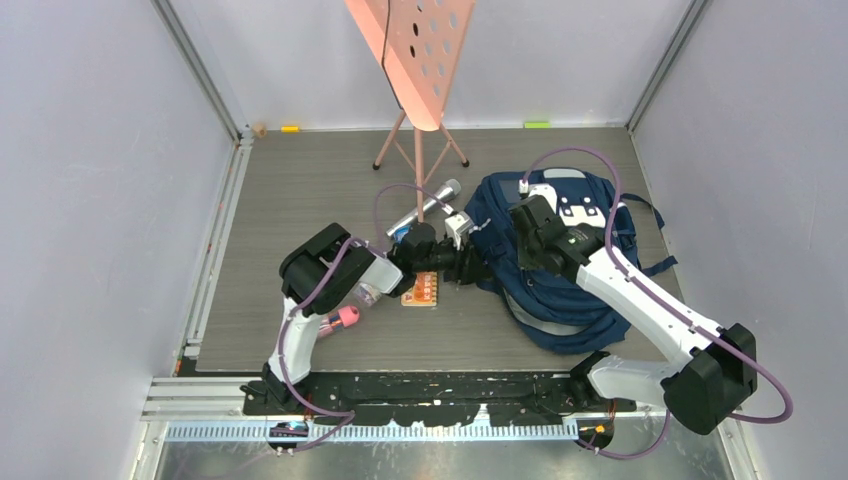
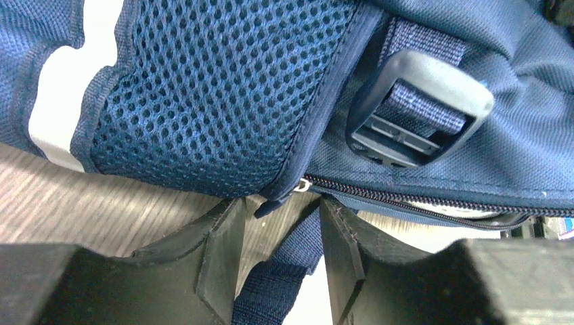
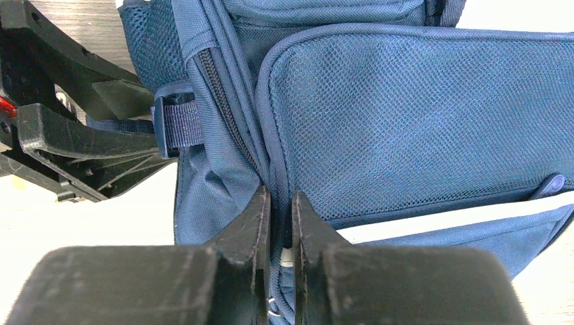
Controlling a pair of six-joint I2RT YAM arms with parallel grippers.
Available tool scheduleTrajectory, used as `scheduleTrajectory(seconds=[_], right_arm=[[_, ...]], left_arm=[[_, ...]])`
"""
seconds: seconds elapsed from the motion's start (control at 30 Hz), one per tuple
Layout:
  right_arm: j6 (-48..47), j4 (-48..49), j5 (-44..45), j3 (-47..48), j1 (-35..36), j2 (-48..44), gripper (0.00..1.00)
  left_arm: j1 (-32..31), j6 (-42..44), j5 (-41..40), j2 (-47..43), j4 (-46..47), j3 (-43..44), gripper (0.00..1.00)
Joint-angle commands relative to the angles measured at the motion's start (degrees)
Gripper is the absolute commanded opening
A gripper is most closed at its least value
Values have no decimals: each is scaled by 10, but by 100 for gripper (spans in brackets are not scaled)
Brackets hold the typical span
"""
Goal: Pack the student bag
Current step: Zip the student bag at the center of the board.
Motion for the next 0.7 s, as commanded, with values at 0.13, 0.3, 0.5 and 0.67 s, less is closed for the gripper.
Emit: scheduleTrajectory(seconds=[0.13, 0.3, 0.5, 0.67], right_arm=[[12, 61, 43, 9, -10, 3, 0], [11, 61, 50, 6, -10, -3, 0], [14, 62, 55, 2, -10, -7, 0], [18, 63, 64, 0, -10, -13, 1]], left_arm=[[-8, 14, -11, 4, 15, 22, 35], [-23, 11, -23, -3, 15, 7, 16], [-44, 0, -39, -14, 17, -10, 11], [-62, -10, -61, -29, 31, -36, 3]])
